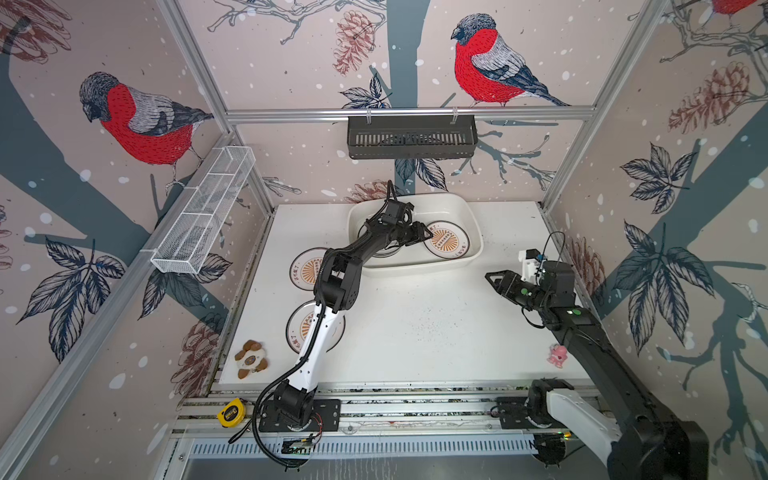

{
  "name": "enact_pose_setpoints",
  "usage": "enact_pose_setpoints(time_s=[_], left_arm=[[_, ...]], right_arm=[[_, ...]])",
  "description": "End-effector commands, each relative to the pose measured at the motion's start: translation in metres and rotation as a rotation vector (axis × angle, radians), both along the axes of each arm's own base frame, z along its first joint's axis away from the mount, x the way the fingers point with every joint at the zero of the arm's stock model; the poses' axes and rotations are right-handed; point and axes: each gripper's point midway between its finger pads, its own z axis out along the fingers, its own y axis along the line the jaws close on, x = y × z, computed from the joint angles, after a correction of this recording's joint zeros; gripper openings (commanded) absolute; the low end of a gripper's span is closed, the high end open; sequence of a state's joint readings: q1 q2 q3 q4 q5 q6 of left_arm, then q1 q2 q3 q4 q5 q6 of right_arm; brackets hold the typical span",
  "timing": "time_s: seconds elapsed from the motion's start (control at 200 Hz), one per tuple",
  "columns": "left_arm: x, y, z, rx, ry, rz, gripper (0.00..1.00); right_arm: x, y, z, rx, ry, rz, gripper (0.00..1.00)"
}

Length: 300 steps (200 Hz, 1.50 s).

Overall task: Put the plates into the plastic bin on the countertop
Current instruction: 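Lower the sunburst plate into the bin beside the stacked plates with the left gripper, then open and raise the left gripper while the right gripper moves toward table plates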

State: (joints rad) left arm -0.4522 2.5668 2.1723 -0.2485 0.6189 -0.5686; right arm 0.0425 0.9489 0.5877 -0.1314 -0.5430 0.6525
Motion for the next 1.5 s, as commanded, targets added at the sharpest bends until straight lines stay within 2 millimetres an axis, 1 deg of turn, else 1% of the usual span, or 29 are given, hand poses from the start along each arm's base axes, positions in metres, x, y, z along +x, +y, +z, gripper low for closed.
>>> enact_pose_setpoints(time_s=[0.0, 0.09, 0.27, 0.325, 0.425, 0.55, 0.735, 0.826, 0.881, 0.926, 0.966, 1.041, 1.086, 1.201, 1.291, 1.326, 1.391, 1.496], left_arm=[[0.001, -0.001, 0.011, 0.004, -0.038, -0.002, 0.56], [0.001, 0.000, 0.014, 0.006, -0.045, -0.001, 0.58], [0.001, 0.002, 0.019, 0.014, -0.054, 0.001, 0.60], [-0.001, 0.002, 0.024, 0.013, -0.057, 0.000, 0.61], [-0.004, 0.002, 0.037, 0.006, -0.067, -0.008, 0.62], [-0.011, 0.005, 0.059, -0.004, -0.078, -0.010, 0.63], [-0.029, 0.013, 0.088, -0.008, -0.088, -0.011, 0.66], [-0.040, 0.019, 0.103, 0.003, -0.110, -0.015, 0.67], [-0.048, 0.025, 0.112, 0.016, -0.129, -0.021, 0.67], [-0.056, 0.030, 0.115, 0.034, -0.143, -0.026, 0.68], [-0.063, 0.035, 0.124, 0.044, -0.166, -0.031, 0.69], [-0.075, 0.044, 0.136, 0.081, -0.206, -0.049, 0.70], [-0.082, 0.051, 0.142, 0.113, -0.230, -0.057, 0.71], [-0.105, 0.071, 0.150, 0.192, -0.289, -0.086, 0.72], [-0.122, 0.087, 0.155, 0.253, -0.352, -0.105, 0.73], [-0.128, 0.093, 0.160, 0.271, -0.382, -0.108, 0.74], [-0.138, 0.105, 0.169, 0.307, -0.440, -0.102, 0.77], [-0.147, 0.125, 0.183, 0.332, -0.506, -0.073, 0.81]], right_arm=[[0.002, 0.001, 0.006, 0.008, -0.026, 0.000, 0.49], [0.002, 0.001, 0.006, 0.008, -0.028, 0.001, 0.49], [0.002, 0.001, 0.009, 0.013, -0.035, 0.003, 0.49], [0.002, 0.001, 0.010, 0.013, -0.040, 0.003, 0.49], [0.002, 0.001, 0.014, 0.010, -0.051, 0.005, 0.49], [0.002, 0.001, 0.016, 0.003, -0.059, 0.010, 0.49], [0.002, 0.002, 0.021, -0.012, -0.077, 0.025, 0.49], [-0.001, 0.007, 0.024, -0.021, -0.089, 0.063, 0.50], [-0.003, 0.011, 0.025, -0.026, -0.098, 0.087, 0.50], [-0.005, 0.015, 0.027, -0.029, -0.107, 0.112, 0.50], [-0.007, 0.019, 0.030, -0.031, -0.116, 0.130, 0.50], [-0.011, 0.031, 0.033, -0.037, -0.129, 0.178, 0.51], [-0.014, 0.039, 0.033, -0.042, -0.127, 0.210, 0.52], [-0.018, 0.058, 0.029, -0.074, -0.115, 0.269, 0.52], [-0.020, 0.069, 0.027, -0.068, -0.119, 0.292, 0.52], [-0.020, 0.072, 0.026, -0.062, -0.121, 0.300, 0.52], [-0.022, 0.081, 0.025, -0.046, -0.124, 0.319, 0.52], [-0.023, 0.093, 0.020, -0.050, -0.114, 0.346, 0.52]])
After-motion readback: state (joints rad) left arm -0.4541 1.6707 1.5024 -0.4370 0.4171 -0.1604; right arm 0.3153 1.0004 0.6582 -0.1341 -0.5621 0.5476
